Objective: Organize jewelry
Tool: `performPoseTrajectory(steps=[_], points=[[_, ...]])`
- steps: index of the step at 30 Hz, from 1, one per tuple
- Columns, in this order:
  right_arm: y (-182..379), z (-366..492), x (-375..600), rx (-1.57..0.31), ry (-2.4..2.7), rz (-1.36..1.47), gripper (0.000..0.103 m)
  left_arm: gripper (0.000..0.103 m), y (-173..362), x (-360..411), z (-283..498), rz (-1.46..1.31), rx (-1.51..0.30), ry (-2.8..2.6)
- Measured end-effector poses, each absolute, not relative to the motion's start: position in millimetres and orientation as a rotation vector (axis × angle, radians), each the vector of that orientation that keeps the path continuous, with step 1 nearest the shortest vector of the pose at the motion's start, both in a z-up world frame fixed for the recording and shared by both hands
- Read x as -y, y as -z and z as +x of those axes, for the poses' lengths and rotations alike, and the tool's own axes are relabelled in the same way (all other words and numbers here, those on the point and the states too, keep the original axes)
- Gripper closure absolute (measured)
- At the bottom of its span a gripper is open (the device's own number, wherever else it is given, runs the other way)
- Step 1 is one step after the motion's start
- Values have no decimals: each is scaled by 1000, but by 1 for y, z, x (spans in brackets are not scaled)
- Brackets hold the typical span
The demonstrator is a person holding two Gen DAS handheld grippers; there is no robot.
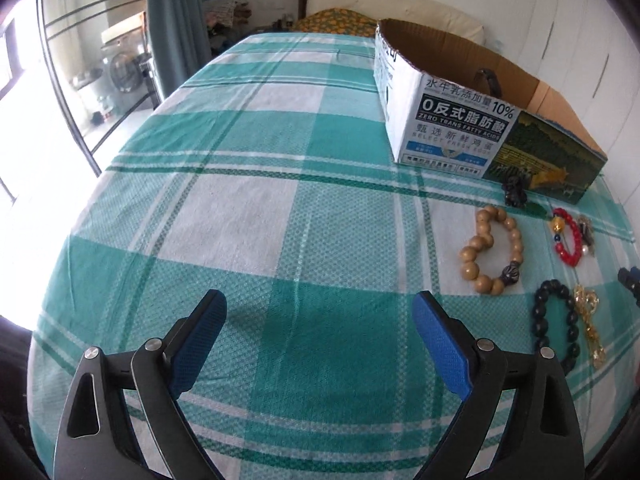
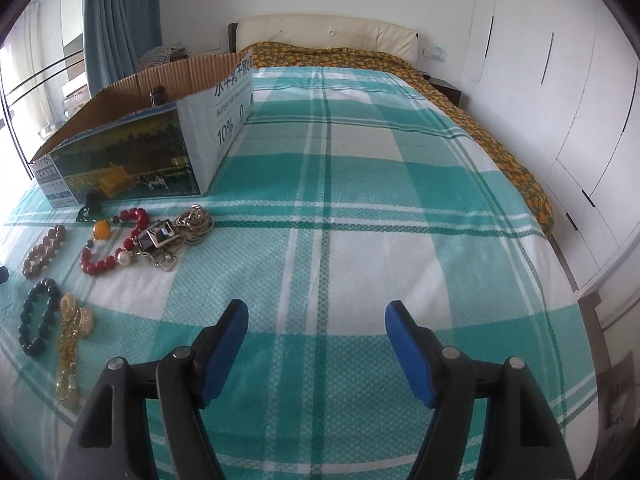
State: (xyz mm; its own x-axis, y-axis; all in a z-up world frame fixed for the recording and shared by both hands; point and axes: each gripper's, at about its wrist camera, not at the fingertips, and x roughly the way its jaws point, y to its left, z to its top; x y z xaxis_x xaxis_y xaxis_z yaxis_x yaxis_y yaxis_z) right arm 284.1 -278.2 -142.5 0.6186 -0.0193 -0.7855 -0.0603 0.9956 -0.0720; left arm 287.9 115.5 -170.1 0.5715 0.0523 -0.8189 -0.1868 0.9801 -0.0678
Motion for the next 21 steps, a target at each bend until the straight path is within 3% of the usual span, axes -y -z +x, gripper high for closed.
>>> performPoseTrajectory(steps=[11,21], points=[[152,283,282,-930,-26,-71,22,1,173,-107,292,-81,-948,-145],[152,284,283,-931,-26,-68,21,0,175,-104,288,-80,-950,-147]])
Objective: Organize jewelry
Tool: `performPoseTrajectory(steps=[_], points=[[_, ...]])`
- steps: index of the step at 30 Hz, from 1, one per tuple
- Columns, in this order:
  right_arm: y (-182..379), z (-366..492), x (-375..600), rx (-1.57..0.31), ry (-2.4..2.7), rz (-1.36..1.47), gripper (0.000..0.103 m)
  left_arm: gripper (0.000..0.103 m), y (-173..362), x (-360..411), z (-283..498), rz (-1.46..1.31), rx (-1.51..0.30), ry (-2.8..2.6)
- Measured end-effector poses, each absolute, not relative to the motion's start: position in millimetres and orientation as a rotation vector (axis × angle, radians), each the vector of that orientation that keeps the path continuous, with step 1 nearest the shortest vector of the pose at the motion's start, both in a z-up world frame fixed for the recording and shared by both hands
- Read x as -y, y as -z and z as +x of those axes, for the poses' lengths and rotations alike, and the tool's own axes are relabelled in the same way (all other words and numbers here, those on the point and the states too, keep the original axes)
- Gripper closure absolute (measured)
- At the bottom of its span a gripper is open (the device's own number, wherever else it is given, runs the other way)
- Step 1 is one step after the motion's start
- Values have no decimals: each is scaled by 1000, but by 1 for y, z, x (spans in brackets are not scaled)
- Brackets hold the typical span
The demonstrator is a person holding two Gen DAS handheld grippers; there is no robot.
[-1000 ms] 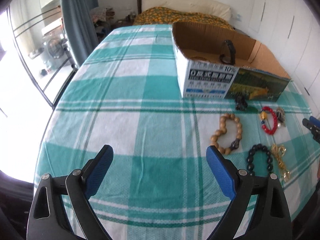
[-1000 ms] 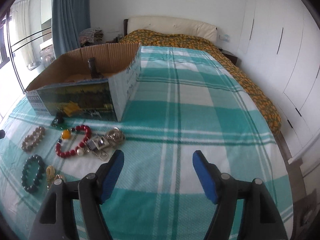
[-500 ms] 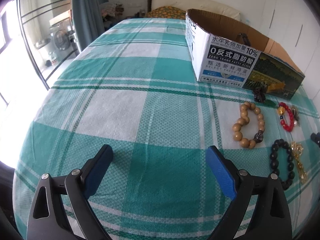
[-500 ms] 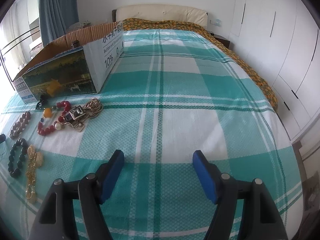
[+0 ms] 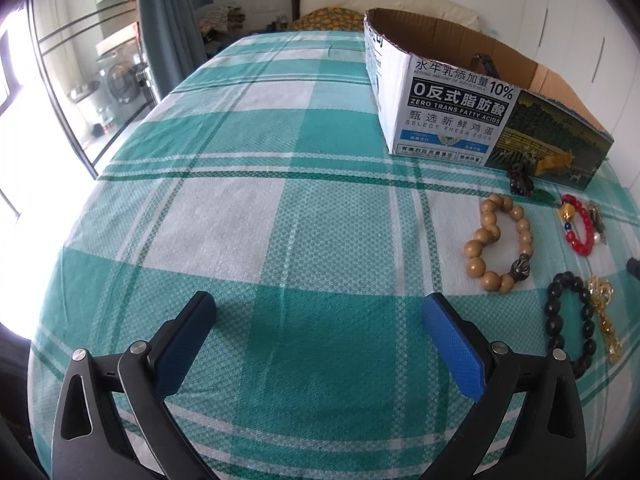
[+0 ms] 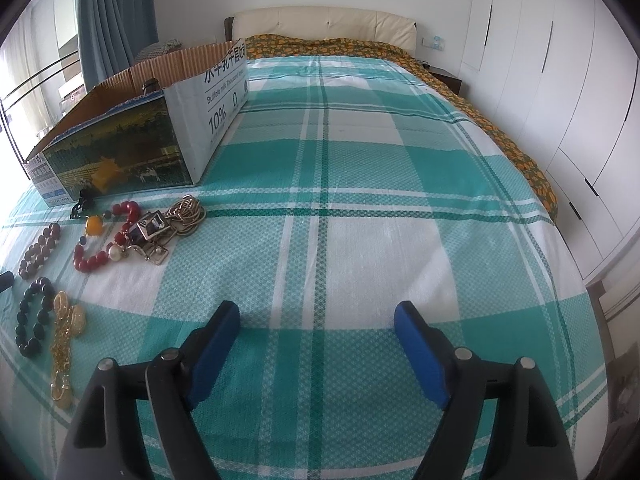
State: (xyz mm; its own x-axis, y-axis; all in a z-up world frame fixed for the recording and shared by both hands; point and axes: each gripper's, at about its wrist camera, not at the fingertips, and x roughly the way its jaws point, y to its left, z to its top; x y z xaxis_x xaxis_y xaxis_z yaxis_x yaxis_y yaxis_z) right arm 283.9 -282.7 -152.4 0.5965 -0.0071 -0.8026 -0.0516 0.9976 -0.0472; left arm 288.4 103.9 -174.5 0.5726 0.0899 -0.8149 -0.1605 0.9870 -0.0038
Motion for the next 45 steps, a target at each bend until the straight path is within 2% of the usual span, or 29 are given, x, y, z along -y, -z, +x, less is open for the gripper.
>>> performPoseTrajectory(steps=[45], points=[[152,284,283,-933,-26,-67,20,0,175,-106,282,-83,-947,-139]])
